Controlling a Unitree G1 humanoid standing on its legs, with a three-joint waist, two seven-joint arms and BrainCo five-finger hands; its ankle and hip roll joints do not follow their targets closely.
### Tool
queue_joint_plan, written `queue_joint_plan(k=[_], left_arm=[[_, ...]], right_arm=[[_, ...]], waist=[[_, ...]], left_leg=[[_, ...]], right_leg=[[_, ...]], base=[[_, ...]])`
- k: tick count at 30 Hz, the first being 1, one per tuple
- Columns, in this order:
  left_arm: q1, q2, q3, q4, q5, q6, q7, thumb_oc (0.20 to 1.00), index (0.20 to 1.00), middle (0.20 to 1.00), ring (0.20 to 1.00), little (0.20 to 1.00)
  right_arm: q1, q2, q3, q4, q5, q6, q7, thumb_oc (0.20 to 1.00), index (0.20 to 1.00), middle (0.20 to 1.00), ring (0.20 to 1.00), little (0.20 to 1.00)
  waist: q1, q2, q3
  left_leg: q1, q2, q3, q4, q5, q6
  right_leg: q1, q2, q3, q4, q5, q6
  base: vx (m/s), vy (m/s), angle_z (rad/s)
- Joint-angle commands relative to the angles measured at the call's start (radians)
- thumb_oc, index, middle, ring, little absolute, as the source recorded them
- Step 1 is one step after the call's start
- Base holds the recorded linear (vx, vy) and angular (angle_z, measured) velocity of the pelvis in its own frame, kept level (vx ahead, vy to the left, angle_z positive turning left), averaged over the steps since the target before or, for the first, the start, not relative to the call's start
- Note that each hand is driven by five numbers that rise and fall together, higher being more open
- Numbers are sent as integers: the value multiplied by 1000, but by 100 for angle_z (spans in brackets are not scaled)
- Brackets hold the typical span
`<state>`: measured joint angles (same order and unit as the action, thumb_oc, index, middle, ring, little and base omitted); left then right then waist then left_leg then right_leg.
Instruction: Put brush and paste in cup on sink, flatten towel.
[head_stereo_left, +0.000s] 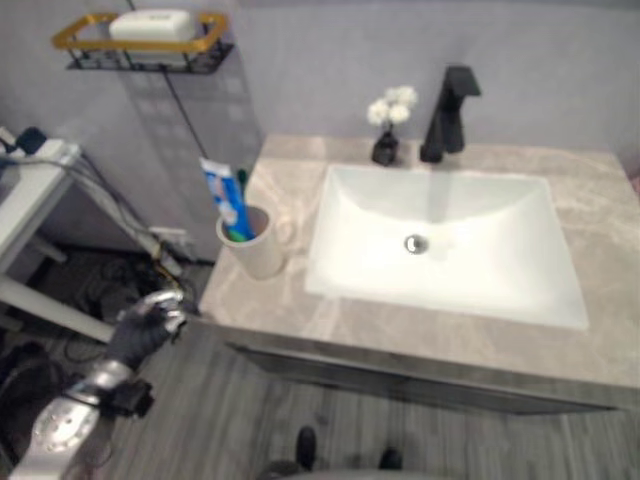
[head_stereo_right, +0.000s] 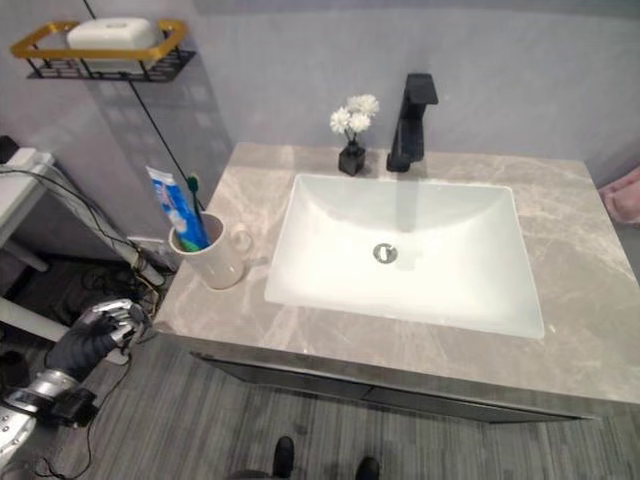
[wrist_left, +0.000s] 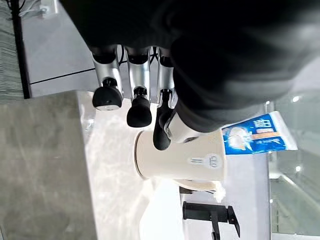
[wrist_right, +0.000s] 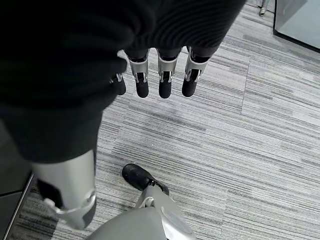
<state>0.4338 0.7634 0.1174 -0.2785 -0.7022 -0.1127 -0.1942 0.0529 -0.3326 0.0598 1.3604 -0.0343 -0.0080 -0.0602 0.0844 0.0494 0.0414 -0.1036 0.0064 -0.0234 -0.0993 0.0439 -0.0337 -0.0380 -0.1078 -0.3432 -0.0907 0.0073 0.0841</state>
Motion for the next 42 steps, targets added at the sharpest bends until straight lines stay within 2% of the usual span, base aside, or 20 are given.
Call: queue_joint_plan(k=[1,13,27,42], left_arm=[[-33,1,30,-68,-37,-28,34,200,200,200,200,200],[-87,24,-33,-90,-60,-11,35,200,200,200,200,200],[-157,29,-98,-109,-64,-3,42,200,200,200,200,200],[-303,-21,-154,-115,-44,-19,110,200,200,200,200,200]], right_arm=[[-58,-7,34,5,46,-1,-15,1000,1000,1000,1000,1000],[-75,-10,57,-11,67,-2,-12,1000,1000,1000,1000,1000],[-100,-8,91,-44,82,-9,-15,1000,1000,1000,1000,1000],[-123,15,126,-57,90,-5,-20,1000,1000,1000,1000,1000]], waist=[[-27,-11,12],[-46,3,31],[-64,0,52],[-78,1,75]], left_leg=[[-50,37,13,12,-10,-8],[-68,35,31,12,-10,-8],[-78,40,44,12,-13,-10],[-96,45,69,12,-14,-10]], right_leg=[[7,-34,19,3,-2,28],[-26,-37,43,3,4,29],[-49,-33,63,3,5,24],[-88,-27,98,3,11,18]], base=[[0,0,0],[16,-4,-3],[9,-10,-4],[10,-10,-6]])
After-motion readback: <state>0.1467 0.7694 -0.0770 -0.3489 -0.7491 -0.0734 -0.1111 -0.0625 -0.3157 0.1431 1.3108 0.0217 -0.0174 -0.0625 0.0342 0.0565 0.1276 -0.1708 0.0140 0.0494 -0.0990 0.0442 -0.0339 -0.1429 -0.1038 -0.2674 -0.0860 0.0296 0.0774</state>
